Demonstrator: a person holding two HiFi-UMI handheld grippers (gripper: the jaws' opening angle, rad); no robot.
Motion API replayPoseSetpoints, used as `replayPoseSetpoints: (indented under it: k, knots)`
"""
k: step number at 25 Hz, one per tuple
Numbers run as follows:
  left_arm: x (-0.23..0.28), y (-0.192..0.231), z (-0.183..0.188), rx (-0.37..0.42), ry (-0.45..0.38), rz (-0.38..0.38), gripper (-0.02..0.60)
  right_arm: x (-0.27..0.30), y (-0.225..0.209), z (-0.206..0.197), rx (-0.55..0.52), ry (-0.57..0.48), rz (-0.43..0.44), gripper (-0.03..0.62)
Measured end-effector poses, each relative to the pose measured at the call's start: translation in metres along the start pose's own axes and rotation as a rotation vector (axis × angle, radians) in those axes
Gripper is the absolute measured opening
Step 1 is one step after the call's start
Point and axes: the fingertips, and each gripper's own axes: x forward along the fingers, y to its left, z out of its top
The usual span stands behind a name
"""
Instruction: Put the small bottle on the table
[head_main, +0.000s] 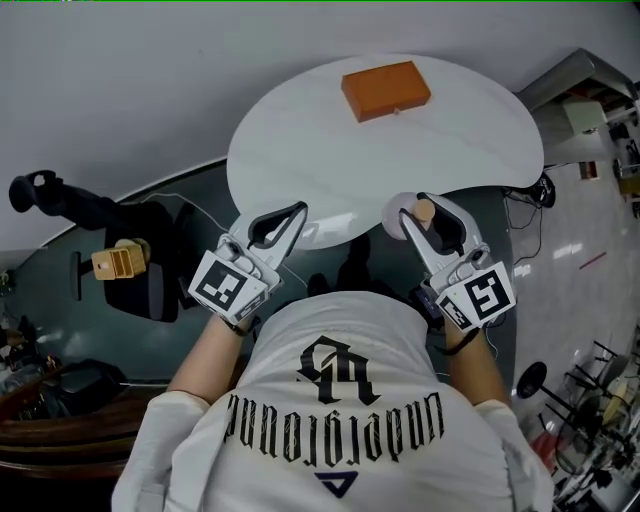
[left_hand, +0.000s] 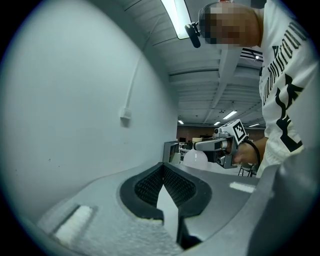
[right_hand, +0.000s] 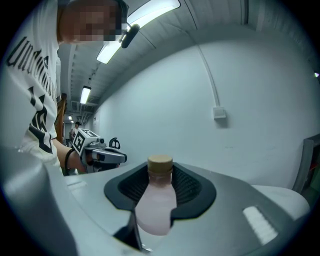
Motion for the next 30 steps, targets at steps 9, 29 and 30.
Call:
replayPoseSetpoints:
  k: [9,29,30]
  knots:
    - [0.053,0.032,-0.008,-0.038,0.012,0.045,0.008,0.039,-0.054,-0.027,-0.004,0.074,0.067,0.14]
    - [0.145,0.087,-0.093,-0.073,0.165,0.081,0.008,0.111,-0.122,-0.117,-0.019,0.22,0.184,0.14]
    - [0.149,0.089,-0.097,-0.077,0.171,0.08,0.008,0.114,-0.124,-0.123,-0.022,0.228,0.187,0.14]
